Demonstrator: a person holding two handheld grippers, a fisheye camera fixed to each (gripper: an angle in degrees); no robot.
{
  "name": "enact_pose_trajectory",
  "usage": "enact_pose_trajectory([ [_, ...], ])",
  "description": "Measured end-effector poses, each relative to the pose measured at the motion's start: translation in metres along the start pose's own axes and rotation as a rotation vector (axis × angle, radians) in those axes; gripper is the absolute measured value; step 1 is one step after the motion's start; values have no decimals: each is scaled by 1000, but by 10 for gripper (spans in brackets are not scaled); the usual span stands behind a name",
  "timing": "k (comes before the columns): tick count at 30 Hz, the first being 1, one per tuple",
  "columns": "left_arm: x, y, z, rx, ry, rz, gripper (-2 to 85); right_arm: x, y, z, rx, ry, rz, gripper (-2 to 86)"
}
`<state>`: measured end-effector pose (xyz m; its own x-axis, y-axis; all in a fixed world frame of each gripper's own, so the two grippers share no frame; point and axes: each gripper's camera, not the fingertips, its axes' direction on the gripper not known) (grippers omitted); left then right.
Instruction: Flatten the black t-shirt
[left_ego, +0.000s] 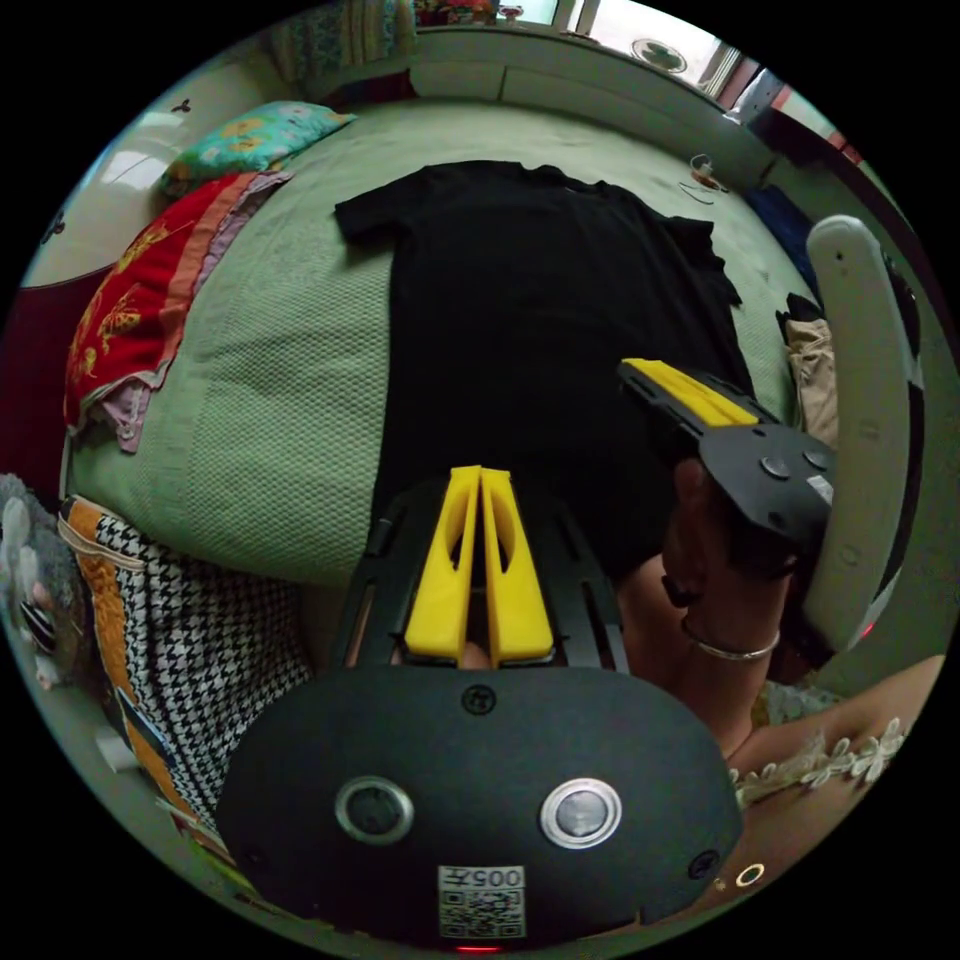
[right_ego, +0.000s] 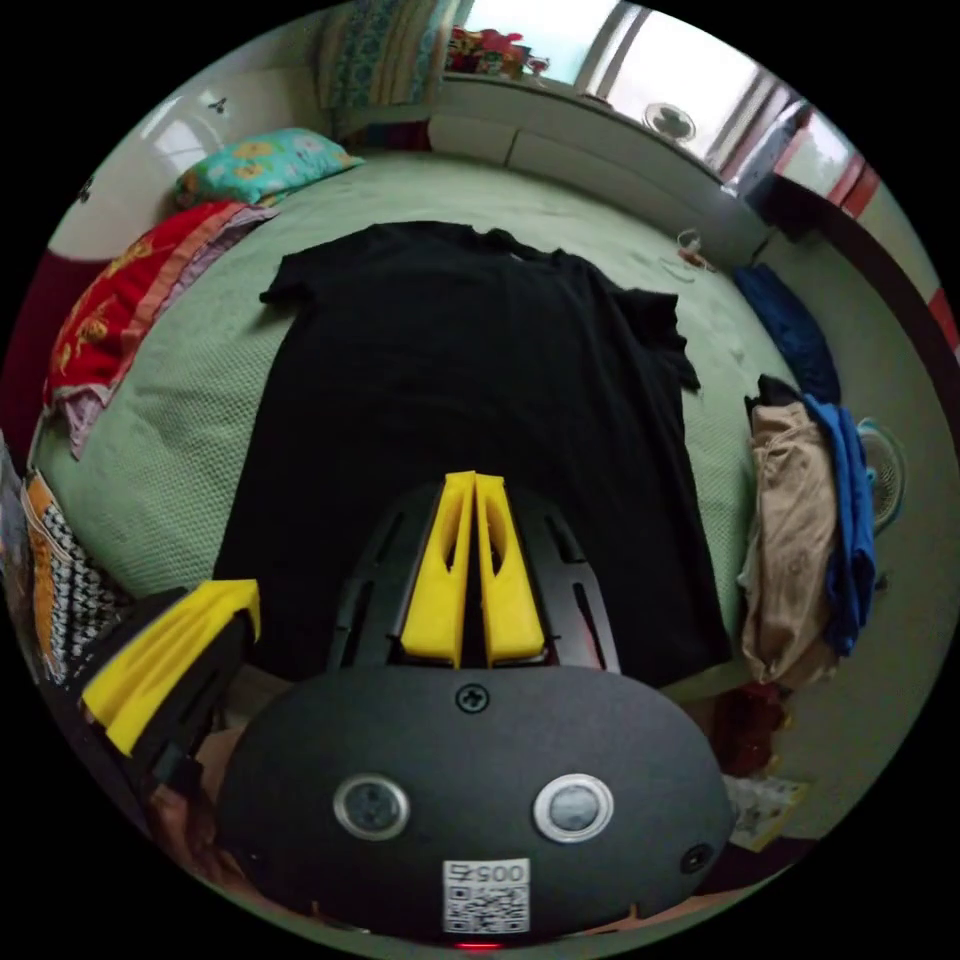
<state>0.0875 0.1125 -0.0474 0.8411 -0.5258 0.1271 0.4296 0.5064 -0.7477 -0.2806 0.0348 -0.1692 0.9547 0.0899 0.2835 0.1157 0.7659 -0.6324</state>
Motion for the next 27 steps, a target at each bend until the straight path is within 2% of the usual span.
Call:
enact_pose_trajectory([
  [4, 1, -10, -2, 13, 12, -14, -6, 16, -7, 10, -30, -161, 19, -12],
  [10, 5, -26, 0, 10, 8, -4, -6, 19, -14, 15, 3, -55, 0, -12],
  [27, -5, -64, 1, 8, 29, 6, -7, 39, -39, 40, -48, -119, 40, -12],
])
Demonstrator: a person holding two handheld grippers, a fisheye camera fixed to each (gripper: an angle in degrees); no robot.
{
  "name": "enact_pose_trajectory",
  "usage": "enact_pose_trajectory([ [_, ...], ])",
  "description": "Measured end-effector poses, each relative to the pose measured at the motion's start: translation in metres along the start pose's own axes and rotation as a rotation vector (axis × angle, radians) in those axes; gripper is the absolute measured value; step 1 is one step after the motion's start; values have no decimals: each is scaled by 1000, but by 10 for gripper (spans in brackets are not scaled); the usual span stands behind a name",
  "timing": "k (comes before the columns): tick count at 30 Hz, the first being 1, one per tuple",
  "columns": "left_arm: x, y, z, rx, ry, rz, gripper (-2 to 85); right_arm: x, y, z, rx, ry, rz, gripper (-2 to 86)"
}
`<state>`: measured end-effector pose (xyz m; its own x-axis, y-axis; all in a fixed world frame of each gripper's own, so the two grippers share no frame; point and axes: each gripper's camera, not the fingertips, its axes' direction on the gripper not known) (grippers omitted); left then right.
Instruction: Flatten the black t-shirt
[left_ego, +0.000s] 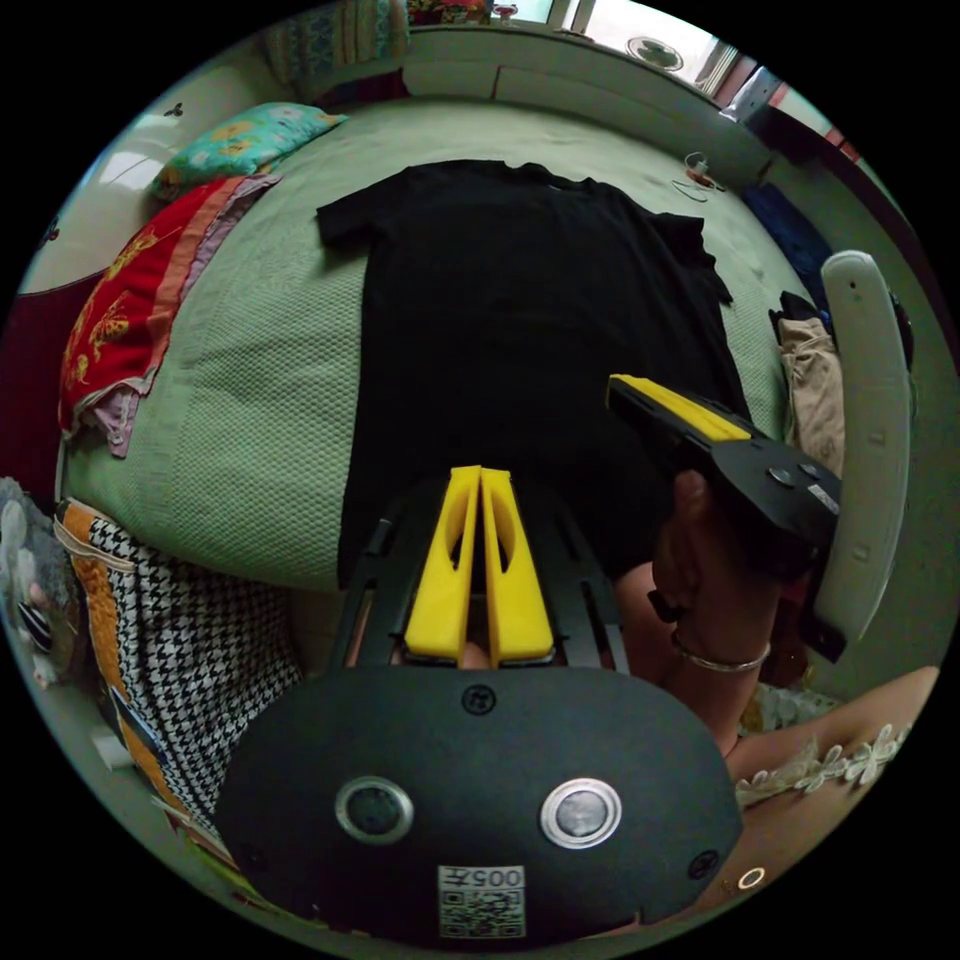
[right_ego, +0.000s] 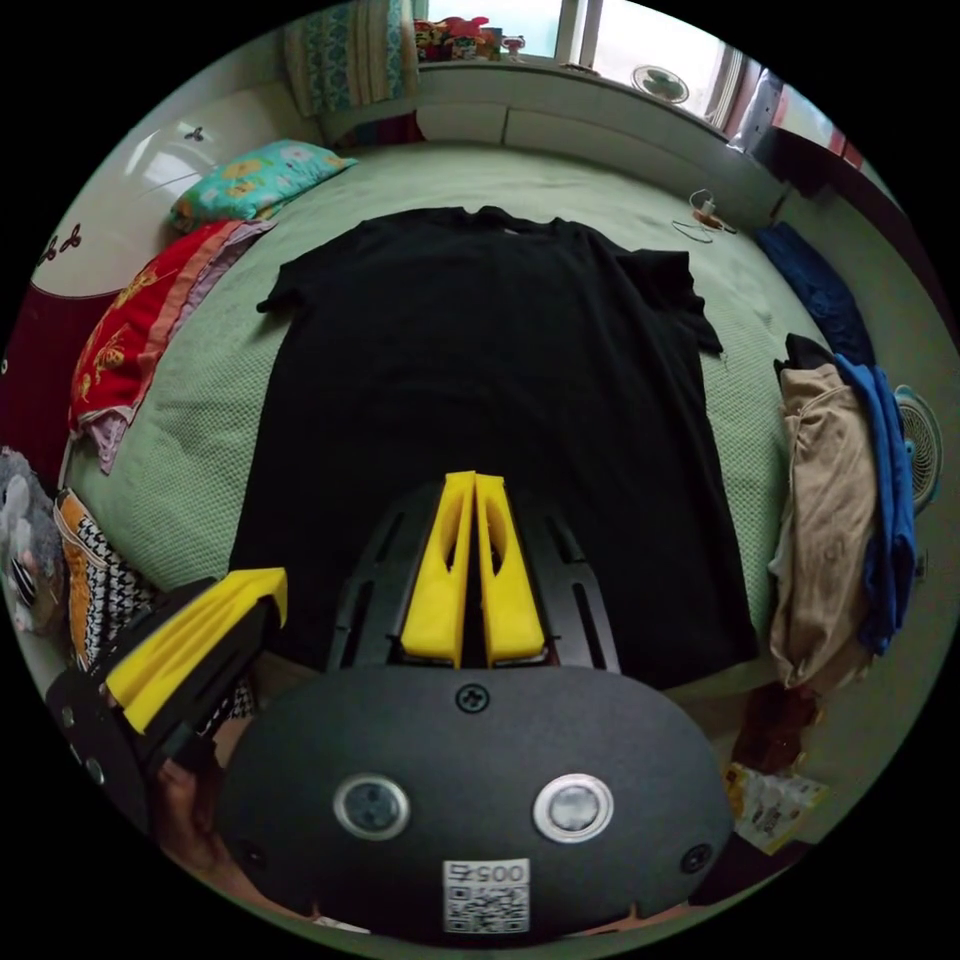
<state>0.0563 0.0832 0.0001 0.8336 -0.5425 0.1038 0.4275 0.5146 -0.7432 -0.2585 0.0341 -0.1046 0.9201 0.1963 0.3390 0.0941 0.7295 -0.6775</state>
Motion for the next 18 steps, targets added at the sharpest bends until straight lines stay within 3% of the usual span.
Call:
enact_pose_trajectory([
  [18, -40, -21, -7, -12, 43, 11, -7, 4, -19, 11, -27, -21, 7, -13],
])
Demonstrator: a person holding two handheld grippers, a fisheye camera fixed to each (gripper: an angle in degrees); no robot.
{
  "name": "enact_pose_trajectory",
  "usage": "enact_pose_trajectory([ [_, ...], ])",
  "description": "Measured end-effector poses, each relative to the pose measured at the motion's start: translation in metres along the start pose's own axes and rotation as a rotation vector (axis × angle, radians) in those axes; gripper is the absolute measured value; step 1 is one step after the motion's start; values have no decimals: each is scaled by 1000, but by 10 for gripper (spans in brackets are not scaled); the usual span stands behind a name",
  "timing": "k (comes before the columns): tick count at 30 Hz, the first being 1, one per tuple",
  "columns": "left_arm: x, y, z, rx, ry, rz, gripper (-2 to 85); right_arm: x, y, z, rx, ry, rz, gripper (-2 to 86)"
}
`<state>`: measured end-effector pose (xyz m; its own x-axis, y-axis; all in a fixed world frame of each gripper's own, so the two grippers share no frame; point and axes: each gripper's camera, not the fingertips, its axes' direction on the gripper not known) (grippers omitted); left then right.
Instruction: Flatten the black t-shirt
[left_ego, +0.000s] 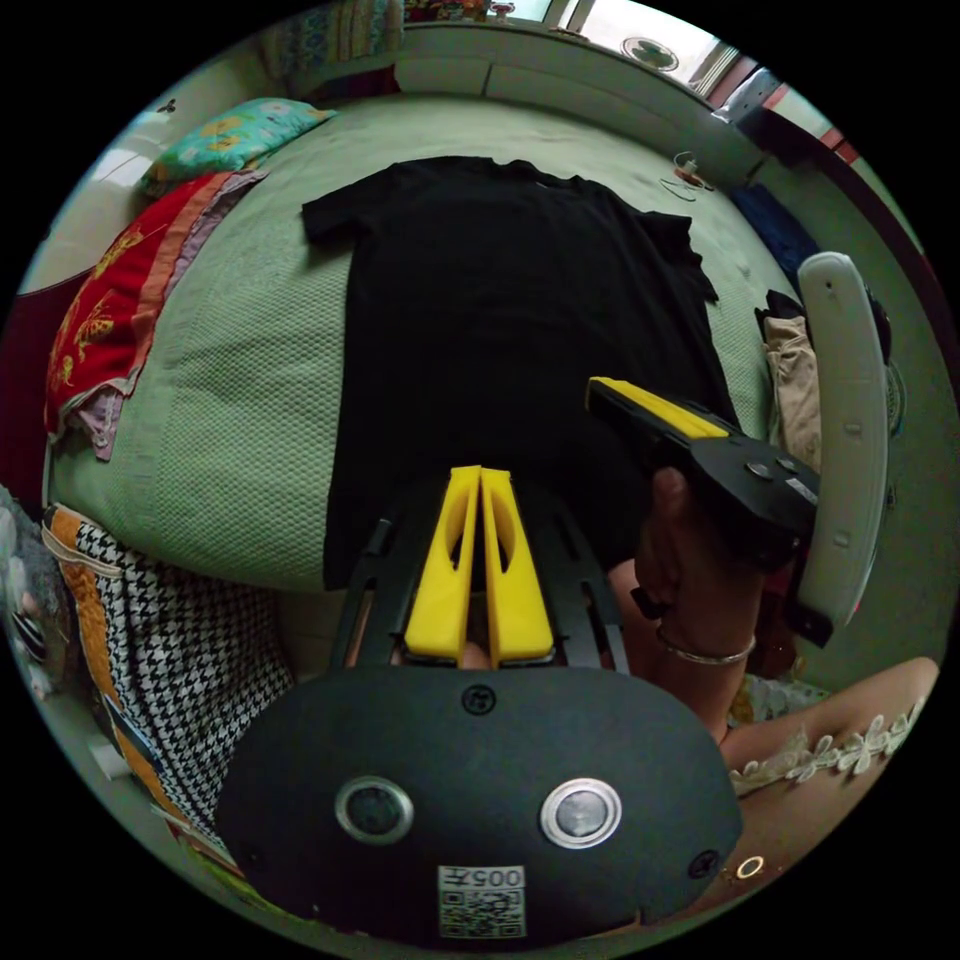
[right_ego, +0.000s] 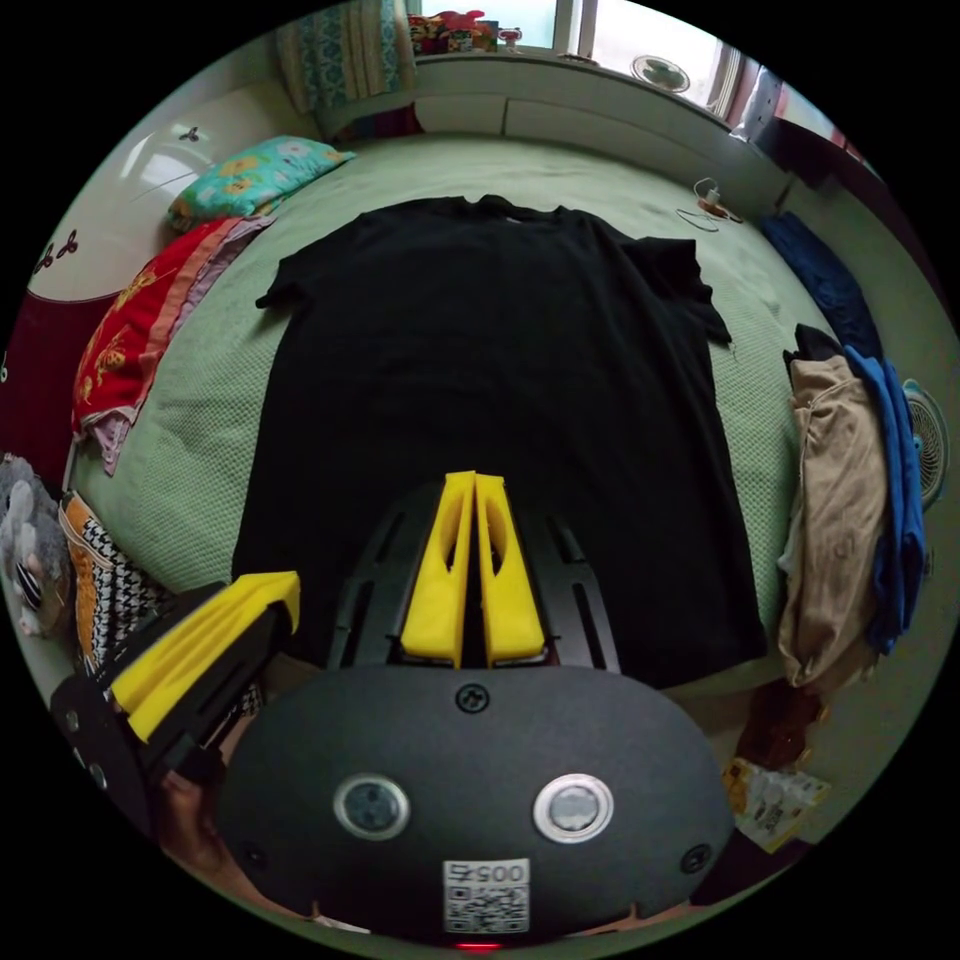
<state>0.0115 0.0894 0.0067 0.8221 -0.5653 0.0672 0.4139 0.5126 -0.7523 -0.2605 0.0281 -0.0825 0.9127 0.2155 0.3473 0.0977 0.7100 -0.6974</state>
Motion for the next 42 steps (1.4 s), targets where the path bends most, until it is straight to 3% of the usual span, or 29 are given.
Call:
enact_pose_trajectory([
  [23, -93, -4, -30, -6, -1, 2, -6, -16, -19, -4, -12, -5, -5, -11],
  [31, -149, -4, -60, 162, 105, -8, -2, -34, -28, -20, 118, 43, -64, -12],
  [36, -193, -4, -87, 225, 45, -117, -2, -37, -35, -25, 39, -40, -119, -12],
  [39, -225, -5, -118, 286, 103, -192, -3, -27, -34, -63, 159, -202, -154, -12],
  [42, -257, -11, -150, 382, 144, -203, -4, -26, -35, -112, 433, -322, -267, -11],
])
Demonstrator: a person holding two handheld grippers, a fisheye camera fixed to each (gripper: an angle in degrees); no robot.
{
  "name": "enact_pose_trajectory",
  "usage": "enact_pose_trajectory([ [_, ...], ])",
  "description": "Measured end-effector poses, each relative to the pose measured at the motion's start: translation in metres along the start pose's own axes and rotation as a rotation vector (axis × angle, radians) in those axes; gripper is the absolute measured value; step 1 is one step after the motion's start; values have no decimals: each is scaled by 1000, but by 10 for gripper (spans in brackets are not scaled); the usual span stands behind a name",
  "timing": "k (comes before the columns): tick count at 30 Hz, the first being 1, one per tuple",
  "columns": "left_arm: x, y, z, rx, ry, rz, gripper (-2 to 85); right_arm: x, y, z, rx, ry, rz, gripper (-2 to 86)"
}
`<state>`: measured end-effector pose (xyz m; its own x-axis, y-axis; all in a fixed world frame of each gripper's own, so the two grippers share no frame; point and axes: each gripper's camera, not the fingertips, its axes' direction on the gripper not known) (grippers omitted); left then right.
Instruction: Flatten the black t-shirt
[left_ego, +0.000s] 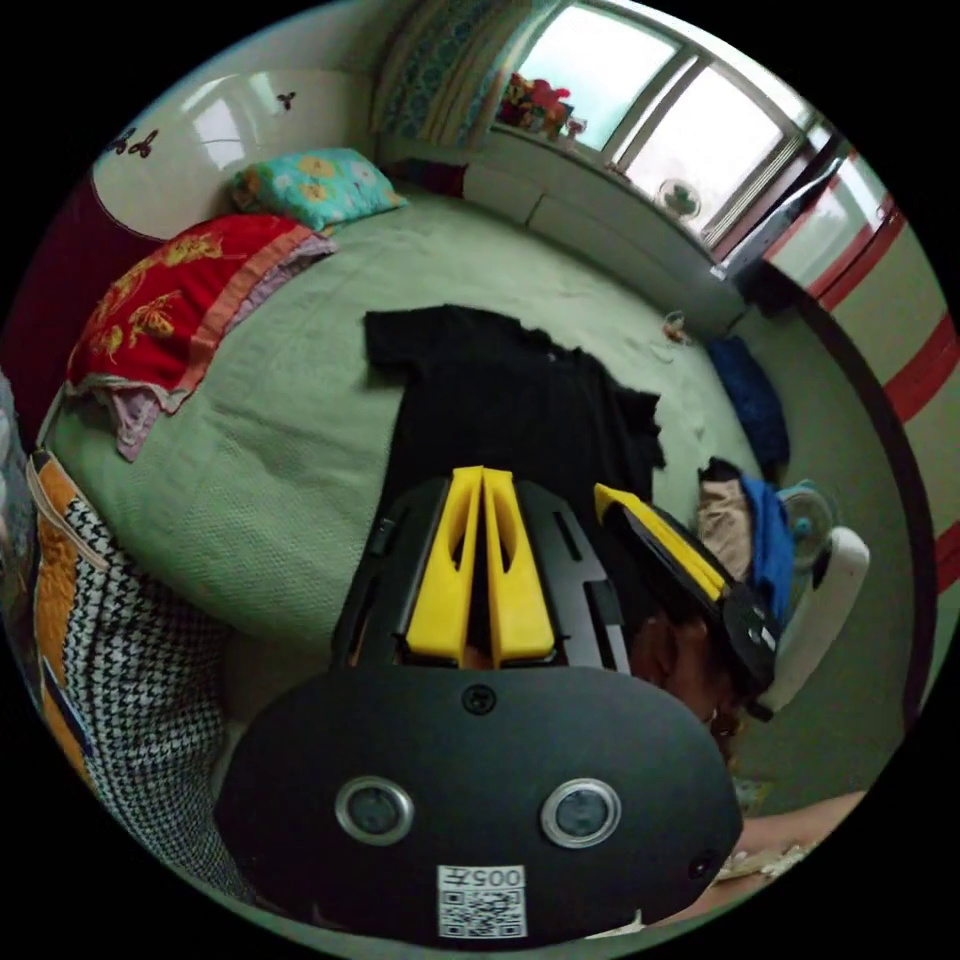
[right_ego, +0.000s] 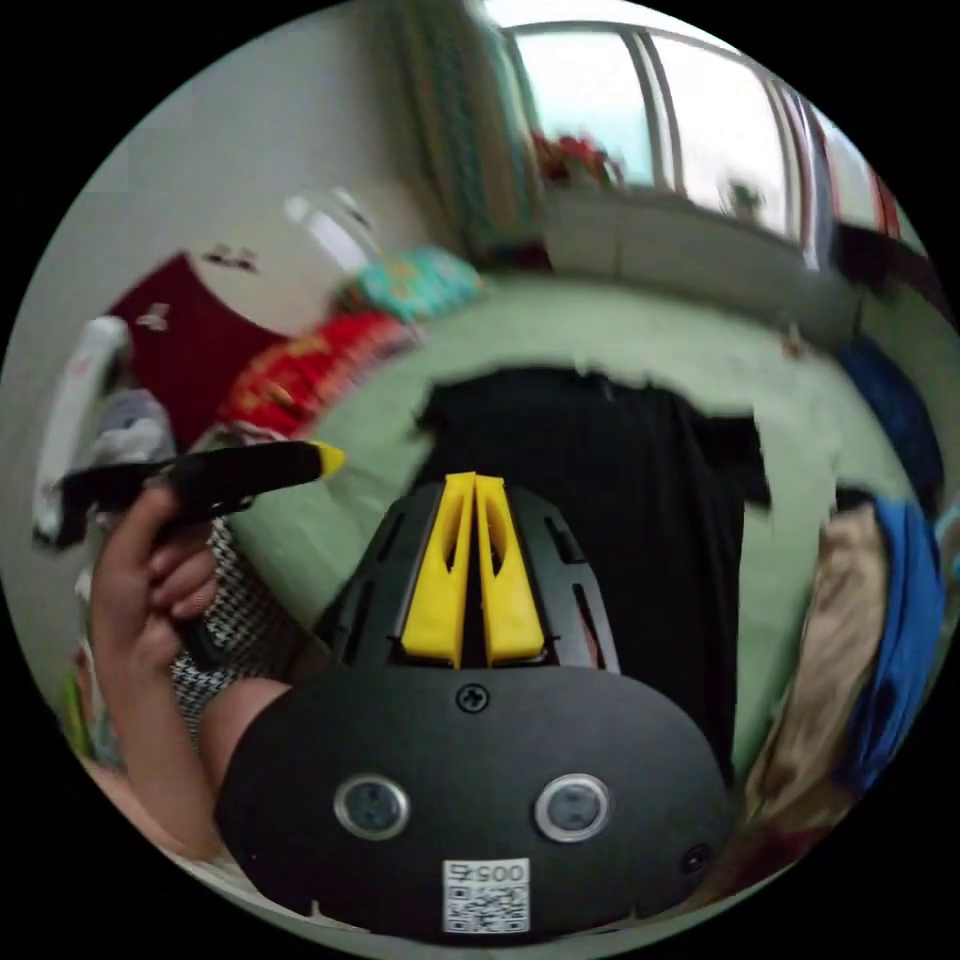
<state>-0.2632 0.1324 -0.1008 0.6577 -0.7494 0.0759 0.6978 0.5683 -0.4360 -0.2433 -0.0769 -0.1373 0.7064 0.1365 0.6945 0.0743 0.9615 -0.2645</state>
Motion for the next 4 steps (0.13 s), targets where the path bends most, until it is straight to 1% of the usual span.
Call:
enact_pose_trajectory([
  [1, -9, -12, -9, 25, -28, 4, -5, -6, -10, -12, 101, -19, -53, -11],
  [2, -15, -18, -12, 38, -51, 4, -5, -11, -23, -18, 134, -24, -83, -11],
  [4, -37, -42, -12, 58, -162, -3, -4, -22, -45, -16, 105, -11, -129, -11],
])
